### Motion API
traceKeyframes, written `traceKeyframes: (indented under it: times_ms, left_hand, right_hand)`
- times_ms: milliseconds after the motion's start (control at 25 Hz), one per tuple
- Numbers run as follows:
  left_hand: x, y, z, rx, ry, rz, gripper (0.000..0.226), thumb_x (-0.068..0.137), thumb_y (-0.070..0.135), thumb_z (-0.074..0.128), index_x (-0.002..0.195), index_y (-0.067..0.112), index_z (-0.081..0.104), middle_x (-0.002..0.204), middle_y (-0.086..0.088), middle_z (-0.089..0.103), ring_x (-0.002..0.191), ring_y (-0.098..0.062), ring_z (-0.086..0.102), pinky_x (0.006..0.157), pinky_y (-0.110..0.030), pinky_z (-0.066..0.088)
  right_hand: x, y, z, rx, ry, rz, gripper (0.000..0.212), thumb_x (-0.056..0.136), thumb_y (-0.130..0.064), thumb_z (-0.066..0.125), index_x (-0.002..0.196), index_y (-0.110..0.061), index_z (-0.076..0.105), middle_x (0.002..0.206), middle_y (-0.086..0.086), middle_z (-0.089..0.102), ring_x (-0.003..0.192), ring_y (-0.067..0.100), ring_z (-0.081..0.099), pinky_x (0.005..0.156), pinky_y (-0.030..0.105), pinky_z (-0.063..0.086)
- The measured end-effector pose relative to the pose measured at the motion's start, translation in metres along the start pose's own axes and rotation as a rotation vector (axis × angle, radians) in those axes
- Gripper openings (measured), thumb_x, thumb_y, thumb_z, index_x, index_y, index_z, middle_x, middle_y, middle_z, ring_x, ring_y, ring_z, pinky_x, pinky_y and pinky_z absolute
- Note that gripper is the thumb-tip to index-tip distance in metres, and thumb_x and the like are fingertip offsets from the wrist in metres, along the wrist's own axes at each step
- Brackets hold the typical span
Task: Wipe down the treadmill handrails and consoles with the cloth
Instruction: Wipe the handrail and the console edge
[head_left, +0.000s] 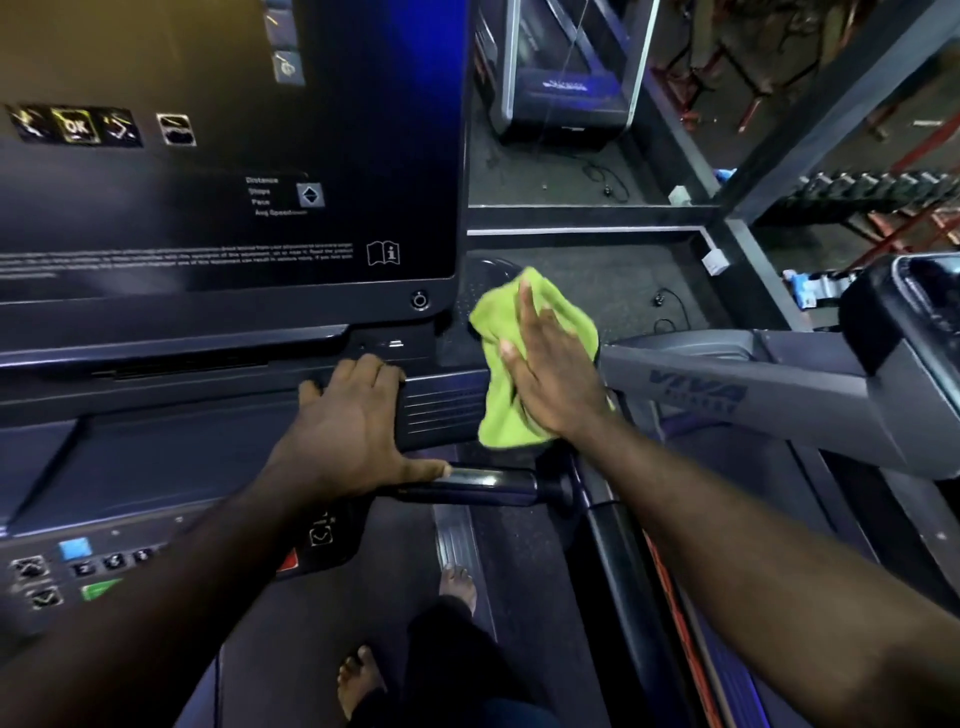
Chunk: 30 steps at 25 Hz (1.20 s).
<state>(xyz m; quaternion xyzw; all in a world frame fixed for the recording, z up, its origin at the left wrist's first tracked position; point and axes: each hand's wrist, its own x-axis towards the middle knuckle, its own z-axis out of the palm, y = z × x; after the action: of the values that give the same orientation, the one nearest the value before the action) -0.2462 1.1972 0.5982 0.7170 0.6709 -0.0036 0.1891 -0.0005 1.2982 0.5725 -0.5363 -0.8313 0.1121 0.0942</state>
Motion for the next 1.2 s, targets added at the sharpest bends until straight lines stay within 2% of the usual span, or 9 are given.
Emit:
traceKeyframes:
  times_ms: [80,160,400,480,640,840,920,1040,1200]
  left_hand:
    - [0.003,-0.001,0.000,0.010,-0.030,-0.009,0.123,0.051,0.106,0.048,0.145,0.028,0.036,0.135,0.007,0.038,0.129,-0.018,0.037,0.107,-0.058,0.039]
    - [0.007,-0.004,0.002,0.007,-0.038,-0.007,0.123,0.051,0.107,0.047,0.145,0.029,0.035,0.134,0.008,0.037,0.127,-0.018,0.037,0.106,-0.059,0.040]
    - [0.006,-0.004,0.001,-0.019,-0.034,0.002,0.115,0.055,0.103,0.054,0.143,0.030,0.037,0.131,0.010,0.037,0.123,-0.016,0.037,0.106,-0.059,0.039]
    - [0.004,-0.004,0.000,-0.007,-0.033,-0.004,0.118,0.055,0.104,0.053,0.144,0.028,0.038,0.131,0.008,0.038,0.124,-0.018,0.037,0.103,-0.058,0.040]
    - [0.004,-0.002,-0.003,-0.006,-0.033,0.003,0.118,0.056,0.104,0.051,0.145,0.028,0.038,0.131,0.008,0.038,0.123,-0.018,0.037,0.102,-0.056,0.039]
    - [0.005,-0.005,0.000,-0.017,-0.032,0.008,0.111,0.056,0.102,0.055,0.140,0.032,0.040,0.123,0.011,0.035,0.119,-0.015,0.037,0.100,-0.051,0.035]
    - [0.002,-0.003,0.001,0.007,-0.028,0.015,0.115,0.056,0.103,0.054,0.143,0.029,0.039,0.128,0.009,0.037,0.123,-0.017,0.037,0.103,-0.053,0.036]
    - [0.001,-0.002,-0.004,-0.011,-0.037,0.004,0.119,0.059,0.102,0.056,0.149,0.027,0.036,0.134,0.008,0.037,0.127,-0.017,0.037,0.108,-0.055,0.035]
    - [0.003,-0.005,-0.004,-0.020,-0.035,0.010,0.116,0.056,0.103,0.055,0.145,0.031,0.038,0.129,0.010,0.036,0.123,-0.015,0.036,0.107,-0.053,0.036]
  right_hand:
    - [0.041,-0.019,0.009,-0.043,0.010,0.030,0.067,0.110,-0.053,0.021,0.168,-0.030,-0.006,0.171,0.014,0.028,0.159,0.031,0.023,0.125,0.057,0.025]
    - [0.080,-0.025,0.017,-0.127,0.014,-0.011,0.063,0.109,-0.049,0.026,0.166,-0.024,0.020,0.166,0.015,0.038,0.157,0.031,0.030,0.123,0.056,0.030]
    - [0.121,-0.064,0.007,-0.112,-0.102,0.026,0.067,0.091,-0.046,0.024,0.139,-0.016,0.060,0.142,0.011,0.060,0.137,0.031,0.051,0.114,0.051,0.039]
    - [0.075,-0.069,0.016,-0.090,-0.016,-0.013,0.069,0.095,-0.045,0.020,0.147,-0.016,0.056,0.150,0.012,0.057,0.142,0.031,0.048,0.115,0.053,0.039]
    - [0.065,-0.027,0.008,-0.191,-0.110,-0.102,0.067,0.105,-0.051,0.020,0.156,-0.015,0.043,0.161,0.022,0.044,0.150,0.036,0.040,0.120,0.054,0.036]
    - [0.106,-0.065,0.017,-0.160,-0.059,0.160,0.060,0.106,-0.031,0.029,0.163,-0.014,0.032,0.167,0.011,0.036,0.155,0.028,0.033,0.123,0.051,0.030]
    - [0.047,-0.061,0.028,-0.139,0.059,0.045,0.062,0.105,-0.040,0.026,0.157,-0.014,0.045,0.161,0.016,0.047,0.149,0.033,0.045,0.118,0.054,0.038]
    - [0.051,-0.009,0.010,-0.233,-0.058,-0.147,0.070,0.104,-0.059,0.021,0.159,-0.020,0.041,0.159,0.023,0.046,0.145,0.041,0.047,0.116,0.056,0.041]
    - [0.113,-0.027,-0.001,-0.169,-0.088,0.233,0.064,0.105,-0.053,0.021,0.164,-0.029,0.026,0.168,0.016,0.033,0.152,0.037,0.035,0.118,0.056,0.036]
